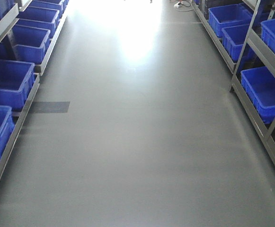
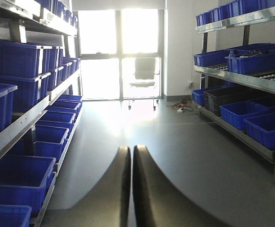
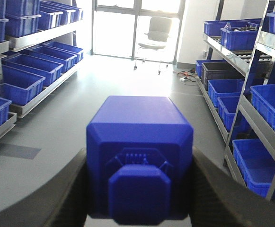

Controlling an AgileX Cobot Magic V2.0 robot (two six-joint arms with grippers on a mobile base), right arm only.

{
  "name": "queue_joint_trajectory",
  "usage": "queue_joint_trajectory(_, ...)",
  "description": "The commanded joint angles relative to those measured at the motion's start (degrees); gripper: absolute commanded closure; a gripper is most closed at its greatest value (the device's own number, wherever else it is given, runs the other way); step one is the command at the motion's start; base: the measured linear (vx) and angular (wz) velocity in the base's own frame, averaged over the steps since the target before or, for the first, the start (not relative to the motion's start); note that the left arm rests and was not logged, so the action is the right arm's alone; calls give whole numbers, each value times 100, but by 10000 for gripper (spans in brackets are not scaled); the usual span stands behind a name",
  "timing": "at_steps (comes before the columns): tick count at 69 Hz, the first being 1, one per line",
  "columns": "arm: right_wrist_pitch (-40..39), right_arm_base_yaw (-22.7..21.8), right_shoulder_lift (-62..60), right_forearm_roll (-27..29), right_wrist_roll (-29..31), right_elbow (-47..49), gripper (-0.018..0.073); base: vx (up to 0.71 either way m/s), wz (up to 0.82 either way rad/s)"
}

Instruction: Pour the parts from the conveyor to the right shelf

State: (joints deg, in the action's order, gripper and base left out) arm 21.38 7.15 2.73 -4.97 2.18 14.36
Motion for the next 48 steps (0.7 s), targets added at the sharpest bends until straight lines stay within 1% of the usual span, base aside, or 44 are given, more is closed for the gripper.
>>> queue_joint_trajectory(1, -495, 0, 71, -42, 1, 159, 564, 55, -14)
queue_joint_trajectory(24, -495, 0, 71, -42, 1, 159, 564, 55, -6)
queue_joint_trajectory(48, -495, 0, 71, -42, 1, 159, 564, 54, 6)
